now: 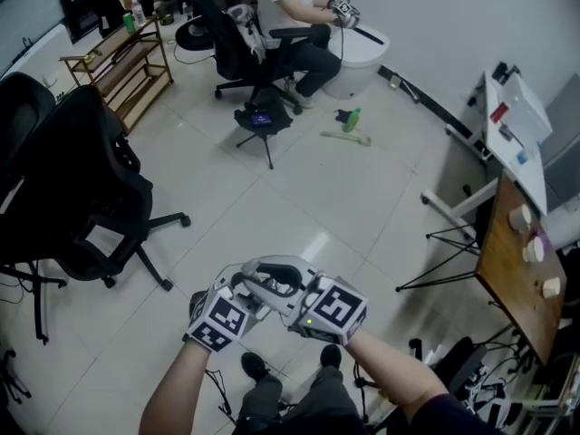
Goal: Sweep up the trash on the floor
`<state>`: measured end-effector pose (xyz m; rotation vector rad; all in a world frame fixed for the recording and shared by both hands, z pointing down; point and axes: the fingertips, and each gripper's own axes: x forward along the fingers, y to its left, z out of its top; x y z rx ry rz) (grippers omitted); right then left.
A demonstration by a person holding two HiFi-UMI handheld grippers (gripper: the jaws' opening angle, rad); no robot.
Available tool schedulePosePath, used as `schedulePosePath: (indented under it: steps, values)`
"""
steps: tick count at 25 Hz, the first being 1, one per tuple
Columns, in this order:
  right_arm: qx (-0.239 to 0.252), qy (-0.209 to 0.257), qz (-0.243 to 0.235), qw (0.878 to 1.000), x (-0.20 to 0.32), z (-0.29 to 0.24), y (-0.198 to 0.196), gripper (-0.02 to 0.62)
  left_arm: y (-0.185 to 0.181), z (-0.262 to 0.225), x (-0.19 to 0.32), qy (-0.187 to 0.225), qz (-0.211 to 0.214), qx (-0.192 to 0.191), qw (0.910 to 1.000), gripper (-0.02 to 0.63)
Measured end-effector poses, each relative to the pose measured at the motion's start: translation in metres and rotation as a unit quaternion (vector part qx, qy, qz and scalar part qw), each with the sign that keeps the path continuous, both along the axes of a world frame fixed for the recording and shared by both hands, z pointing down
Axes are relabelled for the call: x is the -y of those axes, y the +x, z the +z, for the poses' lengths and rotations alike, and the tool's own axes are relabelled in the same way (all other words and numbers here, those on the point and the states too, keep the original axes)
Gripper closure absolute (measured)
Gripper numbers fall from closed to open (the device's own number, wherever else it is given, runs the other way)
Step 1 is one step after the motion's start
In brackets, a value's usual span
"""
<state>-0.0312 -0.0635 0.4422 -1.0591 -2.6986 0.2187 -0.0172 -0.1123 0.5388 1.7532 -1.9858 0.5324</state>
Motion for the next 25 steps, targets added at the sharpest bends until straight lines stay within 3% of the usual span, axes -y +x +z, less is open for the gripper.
schedulePosePath:
  steps: [4,13,25]
  values:
    - [0.001,0.007,-0.015,1.000,-0.002,-0.016,0.023,0.480,0.021,-0.016,-0.002,-0.003,0.017,-0.003,0.9998,0.520]
    - [0.033,-0.001,-0.046,0.998,0.006,-0.081,0.064,0.483,0.059,-0.081,0.001,0.000,0.021,0.031,0.9993,0.520]
    - [0.128,-0.011,-0.093,0.987,0.024,-0.204,0.114,0.489,0.095,-0.202,0.022,0.048,-0.040,0.087,0.9943,0.520]
